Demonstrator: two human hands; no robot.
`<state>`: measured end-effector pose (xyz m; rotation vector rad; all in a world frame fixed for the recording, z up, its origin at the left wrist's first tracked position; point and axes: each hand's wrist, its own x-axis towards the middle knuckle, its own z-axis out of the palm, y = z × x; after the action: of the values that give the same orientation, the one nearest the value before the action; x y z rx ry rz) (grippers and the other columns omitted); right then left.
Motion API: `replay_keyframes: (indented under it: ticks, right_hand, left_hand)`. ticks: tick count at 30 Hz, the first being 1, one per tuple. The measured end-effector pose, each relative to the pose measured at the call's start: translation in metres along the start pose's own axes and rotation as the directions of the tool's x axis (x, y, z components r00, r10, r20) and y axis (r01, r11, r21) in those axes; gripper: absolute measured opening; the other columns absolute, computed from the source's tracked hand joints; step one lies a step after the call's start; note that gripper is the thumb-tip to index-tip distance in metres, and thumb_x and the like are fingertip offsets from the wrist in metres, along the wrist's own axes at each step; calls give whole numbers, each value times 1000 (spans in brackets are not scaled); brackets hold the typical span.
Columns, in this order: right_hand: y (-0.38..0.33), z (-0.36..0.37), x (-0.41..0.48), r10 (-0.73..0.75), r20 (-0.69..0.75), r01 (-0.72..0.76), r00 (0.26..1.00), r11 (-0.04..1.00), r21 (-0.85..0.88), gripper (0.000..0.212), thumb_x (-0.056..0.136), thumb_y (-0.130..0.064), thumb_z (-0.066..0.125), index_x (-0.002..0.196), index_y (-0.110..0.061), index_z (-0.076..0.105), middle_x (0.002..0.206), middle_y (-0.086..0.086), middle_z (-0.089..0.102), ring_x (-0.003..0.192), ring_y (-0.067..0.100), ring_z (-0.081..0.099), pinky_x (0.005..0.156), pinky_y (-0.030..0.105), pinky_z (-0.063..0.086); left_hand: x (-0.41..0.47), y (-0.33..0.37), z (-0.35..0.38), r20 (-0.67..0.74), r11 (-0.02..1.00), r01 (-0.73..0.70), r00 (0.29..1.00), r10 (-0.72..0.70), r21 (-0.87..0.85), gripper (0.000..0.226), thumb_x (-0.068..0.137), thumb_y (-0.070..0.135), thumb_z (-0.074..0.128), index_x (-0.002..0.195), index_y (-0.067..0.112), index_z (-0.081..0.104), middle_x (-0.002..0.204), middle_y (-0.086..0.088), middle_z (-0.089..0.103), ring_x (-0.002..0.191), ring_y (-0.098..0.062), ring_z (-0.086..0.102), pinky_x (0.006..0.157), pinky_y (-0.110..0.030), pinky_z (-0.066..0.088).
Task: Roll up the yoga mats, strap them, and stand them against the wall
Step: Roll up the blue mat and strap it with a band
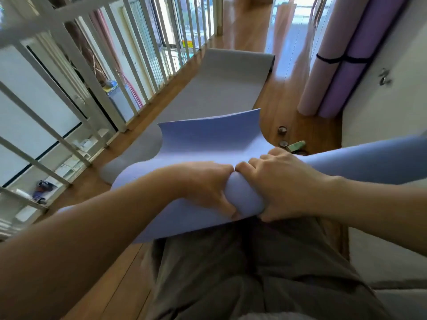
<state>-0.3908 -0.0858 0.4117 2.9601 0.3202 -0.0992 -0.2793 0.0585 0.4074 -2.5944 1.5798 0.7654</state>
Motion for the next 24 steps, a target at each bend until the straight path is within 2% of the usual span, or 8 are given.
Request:
replay_keyframes:
  ticks: [3,7,10,12,15,17,20,24]
  right_hand:
    - [-17,18,-13,-31,84,31,996,999,10,77,68,-59,61,131,-20,40,117,0,59,101,21,58,97,37,39]
    - [-14,29,-11,-8,99,1,995,998,70,82,65,-61,64,132,-20,41,117,0,60,102,21,59,98,37,39]
    - [-8,25,-2,-15,119,-1,993,992,129,80,59,-65,69,123,-22,46,110,-3,63,95,20,61,92,36,44]
    - [0,21,11,-24,218,-28,976,972,235,79,55,-63,77,116,-24,47,107,-3,64,92,19,61,84,33,47]
    - [11,16,28,-47,359,-88,932,932,352,83,53,-58,84,119,-26,46,113,-4,61,98,17,57,89,33,46]
    - [9,18,25,7,345,-116,938,948,297,89,56,-63,79,128,-27,41,121,-5,58,110,18,54,106,46,33]
    - [-10,30,5,126,133,-129,983,991,19,94,69,-66,66,142,-23,26,129,0,52,119,22,50,112,60,4]
    - [-8,29,7,138,130,-150,982,985,89,84,69,-60,68,136,-22,33,124,0,55,115,21,53,114,57,7]
  left_hand:
    - [-9,13,28,80,995,-14,997,22,-95,86,55,63,72,129,30,44,122,5,58,107,-19,56,93,-38,47]
    - [-6,11,32,85,996,38,996,-31,-78,75,65,57,76,126,26,45,121,1,59,107,-21,56,91,-37,47]
    - [-13,22,34,-77,979,97,993,-84,180,79,70,61,69,132,23,39,127,0,55,114,-24,55,98,-39,42]
    - [-18,34,45,-187,925,180,975,-122,335,90,74,58,67,142,16,26,136,-4,46,122,-26,48,107,-46,27]
    - [-20,38,52,-276,917,238,949,-150,321,100,72,59,67,148,16,16,140,-6,41,126,-27,44,111,-48,19]
    - [-15,29,46,-299,944,202,947,-120,261,96,68,62,68,143,19,27,132,-4,49,118,-26,50,104,-41,31]
    - [-6,14,26,-190,988,124,976,-106,89,86,64,67,70,132,24,41,122,1,58,108,-22,56,89,-32,41]
    - [2,13,18,-108,980,180,979,-170,85,83,66,68,69,131,25,41,125,1,57,114,-23,53,96,-38,39]
